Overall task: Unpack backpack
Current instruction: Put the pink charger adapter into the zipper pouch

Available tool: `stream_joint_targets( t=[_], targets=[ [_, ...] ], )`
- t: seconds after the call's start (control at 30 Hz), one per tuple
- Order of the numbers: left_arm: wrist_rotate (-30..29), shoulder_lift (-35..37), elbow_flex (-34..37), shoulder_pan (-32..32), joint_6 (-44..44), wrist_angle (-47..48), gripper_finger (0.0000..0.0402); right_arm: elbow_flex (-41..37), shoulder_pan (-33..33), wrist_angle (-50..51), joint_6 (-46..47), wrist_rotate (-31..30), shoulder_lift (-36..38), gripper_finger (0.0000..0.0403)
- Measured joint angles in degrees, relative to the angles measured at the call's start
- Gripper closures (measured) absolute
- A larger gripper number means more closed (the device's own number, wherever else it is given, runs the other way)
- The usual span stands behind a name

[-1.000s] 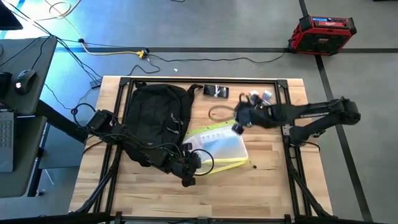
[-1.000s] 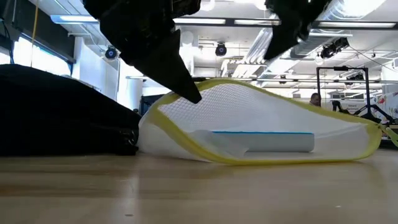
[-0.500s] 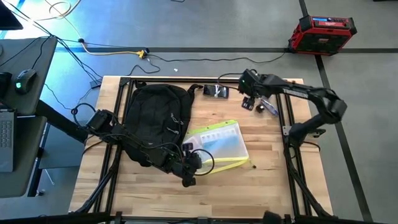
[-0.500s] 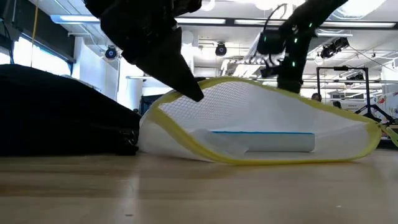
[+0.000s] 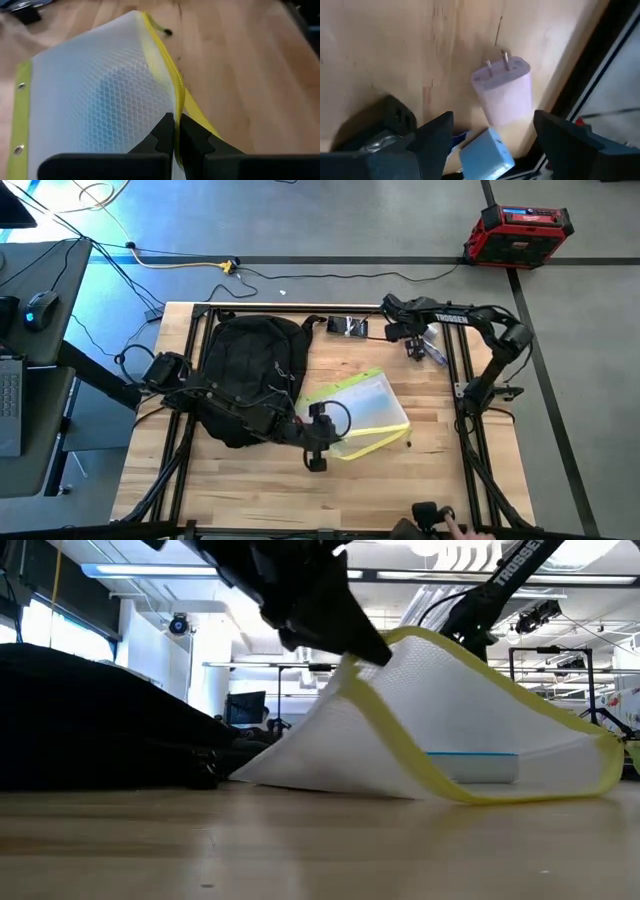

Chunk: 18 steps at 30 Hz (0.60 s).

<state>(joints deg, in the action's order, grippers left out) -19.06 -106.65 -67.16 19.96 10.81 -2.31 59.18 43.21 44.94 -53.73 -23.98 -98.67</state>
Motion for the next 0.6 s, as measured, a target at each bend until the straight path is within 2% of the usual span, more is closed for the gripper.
stream_joint_targets(
  t=[0.17, 0.3, 0.6],
  targets=[
    [2.41, 0.0, 0.0, -1.27, -0.04, -0.63, 0.0402, 0.0, 2.71, -5.15, -4.45, 1.19, 0.0, 0.0137],
    [2.45, 0.0, 0.0, -1.37, -0.45, -0.61, 0.0402, 0.0, 4.47, -3.38, -6.61, 7.34, 0.0, 0.0137],
    [2.45, 0.0, 0.0, -1.62, -1.12, -0.58, 0.0402, 0.01, 5.91, -3.35, -6.98, 9.6, -2.57, 0.0137]
  ],
)
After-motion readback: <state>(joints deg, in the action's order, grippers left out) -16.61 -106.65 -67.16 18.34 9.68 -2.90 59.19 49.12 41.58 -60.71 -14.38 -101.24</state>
